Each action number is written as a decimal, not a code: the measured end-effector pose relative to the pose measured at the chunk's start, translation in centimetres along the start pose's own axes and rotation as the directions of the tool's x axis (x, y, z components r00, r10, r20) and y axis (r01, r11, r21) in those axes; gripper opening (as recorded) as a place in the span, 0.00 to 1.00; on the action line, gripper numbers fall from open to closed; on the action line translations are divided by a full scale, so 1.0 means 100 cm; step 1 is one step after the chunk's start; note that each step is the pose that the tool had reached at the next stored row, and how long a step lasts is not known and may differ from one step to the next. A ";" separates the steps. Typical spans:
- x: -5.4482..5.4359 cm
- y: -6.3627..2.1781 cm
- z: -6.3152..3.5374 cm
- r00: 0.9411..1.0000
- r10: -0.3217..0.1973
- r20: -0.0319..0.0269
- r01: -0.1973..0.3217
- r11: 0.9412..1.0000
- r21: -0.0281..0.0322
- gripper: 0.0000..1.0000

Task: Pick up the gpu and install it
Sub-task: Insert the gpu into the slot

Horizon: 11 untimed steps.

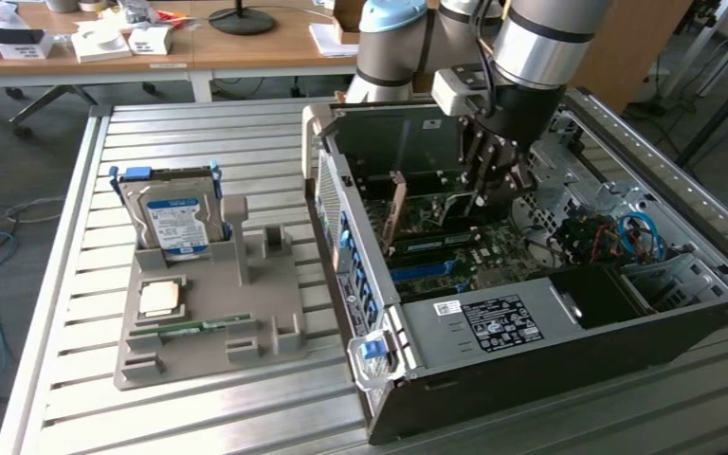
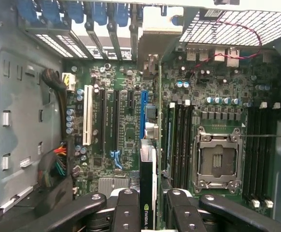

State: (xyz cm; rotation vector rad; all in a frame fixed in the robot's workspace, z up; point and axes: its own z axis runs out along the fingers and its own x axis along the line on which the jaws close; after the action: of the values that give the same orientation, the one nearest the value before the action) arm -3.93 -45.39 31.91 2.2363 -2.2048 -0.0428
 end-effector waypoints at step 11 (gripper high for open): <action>0.000 -0.0004 0.0148 1.000 -0.001 0.013 0.001 1.000 0.005 0.26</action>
State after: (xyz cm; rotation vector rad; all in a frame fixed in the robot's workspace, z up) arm -3.92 -45.39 30.43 2.2455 -2.2129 -0.0526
